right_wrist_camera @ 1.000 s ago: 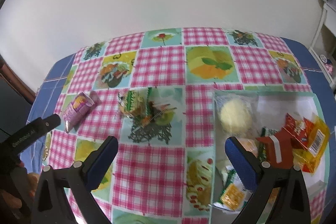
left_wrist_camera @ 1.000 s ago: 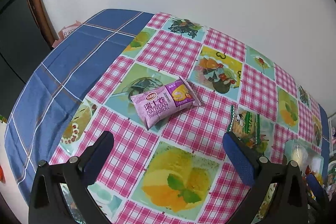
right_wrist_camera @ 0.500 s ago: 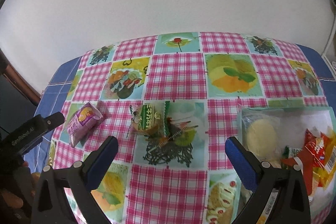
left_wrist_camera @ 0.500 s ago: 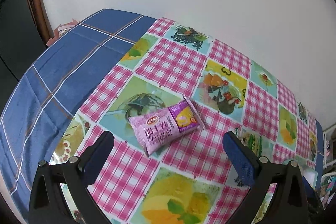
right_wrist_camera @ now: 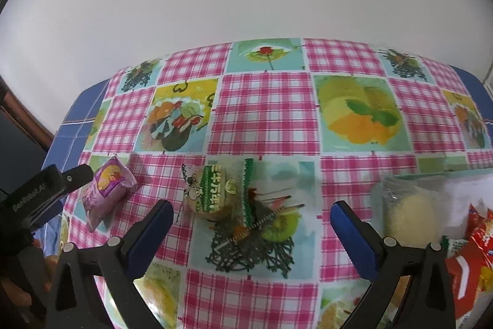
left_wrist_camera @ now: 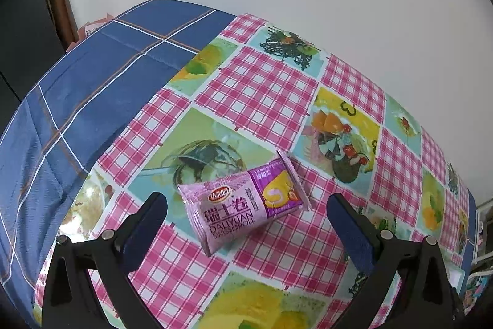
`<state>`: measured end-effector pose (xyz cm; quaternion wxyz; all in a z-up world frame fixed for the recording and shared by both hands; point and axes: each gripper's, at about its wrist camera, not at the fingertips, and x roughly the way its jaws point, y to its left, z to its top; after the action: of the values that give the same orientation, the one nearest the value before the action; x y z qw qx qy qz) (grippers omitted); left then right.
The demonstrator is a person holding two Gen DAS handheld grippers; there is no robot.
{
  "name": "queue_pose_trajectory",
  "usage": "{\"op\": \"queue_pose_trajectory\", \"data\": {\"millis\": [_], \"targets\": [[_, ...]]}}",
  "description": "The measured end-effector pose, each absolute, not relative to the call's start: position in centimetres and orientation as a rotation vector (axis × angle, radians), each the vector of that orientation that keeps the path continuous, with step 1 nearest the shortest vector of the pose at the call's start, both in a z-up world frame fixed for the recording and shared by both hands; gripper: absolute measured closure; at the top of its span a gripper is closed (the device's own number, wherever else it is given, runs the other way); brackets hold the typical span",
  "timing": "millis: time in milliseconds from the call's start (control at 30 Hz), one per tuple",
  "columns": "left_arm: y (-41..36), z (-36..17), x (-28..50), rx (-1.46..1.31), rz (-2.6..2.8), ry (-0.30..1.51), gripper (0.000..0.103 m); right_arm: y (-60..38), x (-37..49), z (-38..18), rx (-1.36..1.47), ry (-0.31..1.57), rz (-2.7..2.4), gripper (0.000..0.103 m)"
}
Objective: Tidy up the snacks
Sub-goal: 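Lower the left tool toward the pink Swiss roll while the right tool approaches the cookie bag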
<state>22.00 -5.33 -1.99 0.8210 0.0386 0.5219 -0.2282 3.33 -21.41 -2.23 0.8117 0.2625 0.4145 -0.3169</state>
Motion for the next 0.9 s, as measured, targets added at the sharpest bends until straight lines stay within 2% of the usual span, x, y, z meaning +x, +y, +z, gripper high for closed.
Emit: {"op": "queue_pose_trajectory", "data": {"millis": [500, 900], "targets": [[-8.2, -3.9, 21.6, 0.188, -0.460, 1.057, 0.000, -21.4, 6.2, -4.2, 0.521, 0.861, -0.652, 0.000], [-7.6, -4.9, 23.2, 0.185, -0.540, 1.030, 0.000, -20.4, 9.0, -6.0, 0.453, 0.936, -0.622, 0.000]]}}
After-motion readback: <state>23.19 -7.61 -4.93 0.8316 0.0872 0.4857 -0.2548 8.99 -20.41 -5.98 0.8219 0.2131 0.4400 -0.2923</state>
